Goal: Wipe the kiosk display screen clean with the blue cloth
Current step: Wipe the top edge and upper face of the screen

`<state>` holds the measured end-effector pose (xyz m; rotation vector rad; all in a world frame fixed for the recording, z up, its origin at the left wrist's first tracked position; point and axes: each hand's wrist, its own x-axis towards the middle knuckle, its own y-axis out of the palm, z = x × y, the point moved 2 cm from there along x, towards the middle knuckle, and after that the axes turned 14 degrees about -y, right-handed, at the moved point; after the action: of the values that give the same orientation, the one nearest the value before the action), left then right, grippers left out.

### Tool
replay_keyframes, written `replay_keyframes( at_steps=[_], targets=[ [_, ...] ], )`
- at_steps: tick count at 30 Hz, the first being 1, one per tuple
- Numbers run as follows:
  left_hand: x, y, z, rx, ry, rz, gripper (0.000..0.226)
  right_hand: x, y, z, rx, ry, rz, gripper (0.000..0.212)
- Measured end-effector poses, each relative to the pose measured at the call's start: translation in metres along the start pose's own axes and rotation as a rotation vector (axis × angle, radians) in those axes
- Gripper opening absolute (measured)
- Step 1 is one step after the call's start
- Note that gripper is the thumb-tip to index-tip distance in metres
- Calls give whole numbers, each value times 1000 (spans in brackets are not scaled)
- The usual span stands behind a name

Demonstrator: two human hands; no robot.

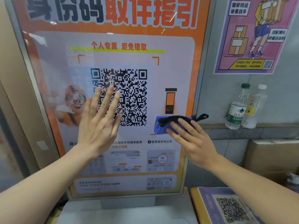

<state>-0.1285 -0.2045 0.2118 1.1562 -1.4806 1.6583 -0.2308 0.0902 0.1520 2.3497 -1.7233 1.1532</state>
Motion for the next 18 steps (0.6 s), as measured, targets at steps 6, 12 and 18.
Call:
replay_keyframes(
  at_steps=[6,12,18],
  targets=[
    [-27,7,8,6,15,35,64,-6,-1,4,-1,-111,62,68],
    [-28,8,9,-9,22,33,65,49,-19,-33,-15,25,-95,57],
    [-27,5,13,5,37,45,64,83,-16,-31,15,162,-177,51]
  ],
)
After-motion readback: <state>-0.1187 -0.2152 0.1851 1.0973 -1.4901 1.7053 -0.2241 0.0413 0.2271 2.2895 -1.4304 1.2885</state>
